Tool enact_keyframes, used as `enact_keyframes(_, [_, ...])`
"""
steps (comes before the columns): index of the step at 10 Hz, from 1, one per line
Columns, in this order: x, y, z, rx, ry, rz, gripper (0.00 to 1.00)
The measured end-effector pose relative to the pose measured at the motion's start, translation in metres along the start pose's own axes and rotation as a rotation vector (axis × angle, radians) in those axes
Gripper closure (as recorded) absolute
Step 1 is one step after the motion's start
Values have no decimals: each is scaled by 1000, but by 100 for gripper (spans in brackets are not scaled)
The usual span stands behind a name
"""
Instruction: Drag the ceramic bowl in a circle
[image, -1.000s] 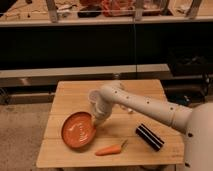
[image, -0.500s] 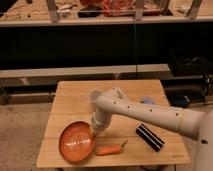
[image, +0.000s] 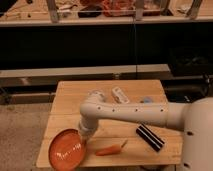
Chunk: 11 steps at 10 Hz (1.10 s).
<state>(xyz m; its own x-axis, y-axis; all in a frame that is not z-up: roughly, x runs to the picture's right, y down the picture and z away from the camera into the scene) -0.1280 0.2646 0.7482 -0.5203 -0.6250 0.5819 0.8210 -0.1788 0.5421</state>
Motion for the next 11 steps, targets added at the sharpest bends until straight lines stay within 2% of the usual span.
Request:
enact_keyframes(1, [9,-8,2,2,-5,-20,100])
enact_keyframes(3, [33,-10,5,30,-21,-39,100])
enact_keyframes(5, [72,-7,5,63,-36,-28,100])
enact_keyframes(7, [101,1,2,78,-44,1,100])
enact_keyframes(9, [117,9,-3,97,-40,37,100])
enact_keyframes(11, [117,32,-9,117,-33,124,100])
